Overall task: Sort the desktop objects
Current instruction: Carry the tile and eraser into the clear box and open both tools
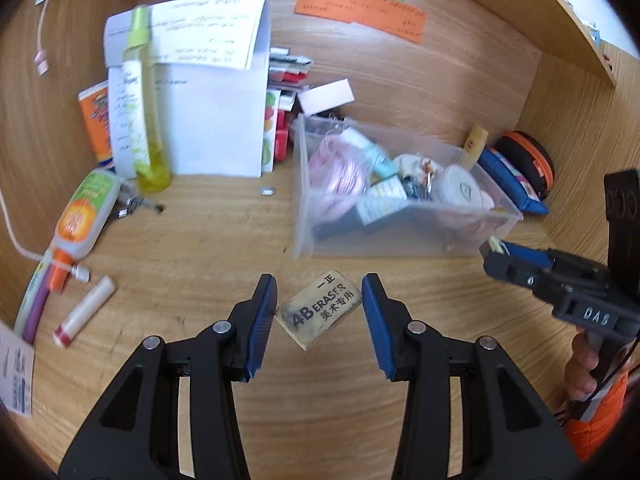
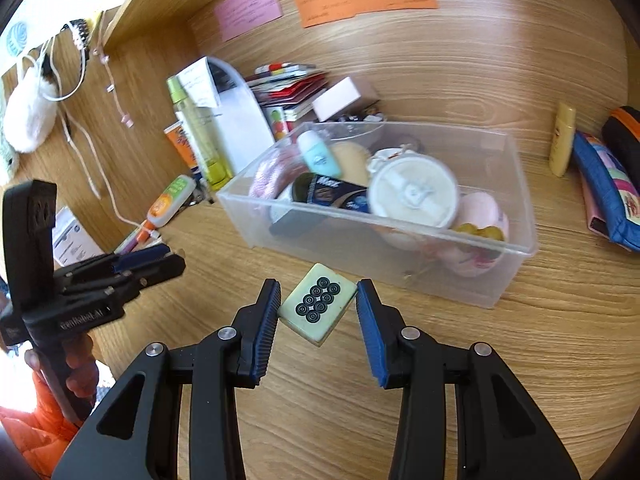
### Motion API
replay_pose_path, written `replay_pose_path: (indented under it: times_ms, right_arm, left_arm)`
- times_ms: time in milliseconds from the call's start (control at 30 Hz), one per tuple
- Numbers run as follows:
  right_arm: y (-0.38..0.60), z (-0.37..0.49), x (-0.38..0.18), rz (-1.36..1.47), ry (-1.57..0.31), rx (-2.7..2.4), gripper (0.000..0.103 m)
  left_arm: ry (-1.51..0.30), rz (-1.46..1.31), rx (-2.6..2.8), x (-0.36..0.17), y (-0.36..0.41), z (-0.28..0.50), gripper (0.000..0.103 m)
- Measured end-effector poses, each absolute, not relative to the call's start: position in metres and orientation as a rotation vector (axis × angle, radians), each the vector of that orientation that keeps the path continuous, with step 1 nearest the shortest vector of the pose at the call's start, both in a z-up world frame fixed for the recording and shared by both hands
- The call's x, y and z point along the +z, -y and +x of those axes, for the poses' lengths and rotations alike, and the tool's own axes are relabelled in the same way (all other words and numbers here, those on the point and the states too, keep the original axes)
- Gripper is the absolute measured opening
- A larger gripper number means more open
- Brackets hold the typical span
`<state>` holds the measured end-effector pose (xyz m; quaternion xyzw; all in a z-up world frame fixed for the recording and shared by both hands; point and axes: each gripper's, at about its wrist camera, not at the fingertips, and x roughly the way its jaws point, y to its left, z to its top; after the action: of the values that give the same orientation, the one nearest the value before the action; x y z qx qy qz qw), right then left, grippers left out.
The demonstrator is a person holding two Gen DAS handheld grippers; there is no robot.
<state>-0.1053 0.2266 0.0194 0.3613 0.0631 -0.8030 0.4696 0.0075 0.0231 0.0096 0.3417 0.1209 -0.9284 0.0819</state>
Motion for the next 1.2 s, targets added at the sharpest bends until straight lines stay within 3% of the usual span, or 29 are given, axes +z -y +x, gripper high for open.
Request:
replay_pose_path:
  times_ms: [767, 1200]
  right_arm:
    - [-0.239, -0.158, 0.068, 0.738, -0.206, -2.136, 0.036]
    - [-0.212, -0.210, 0.068, 0.726, -0.242, -2.269, 0.036]
  left_arm:
    - [-0.236, 0.805, -2.878, 0.079, -0.034, -0.063, 0.044]
    - [-0.240, 0.943, -2.913, 0.069, -0.050, -0.137, 0.044]
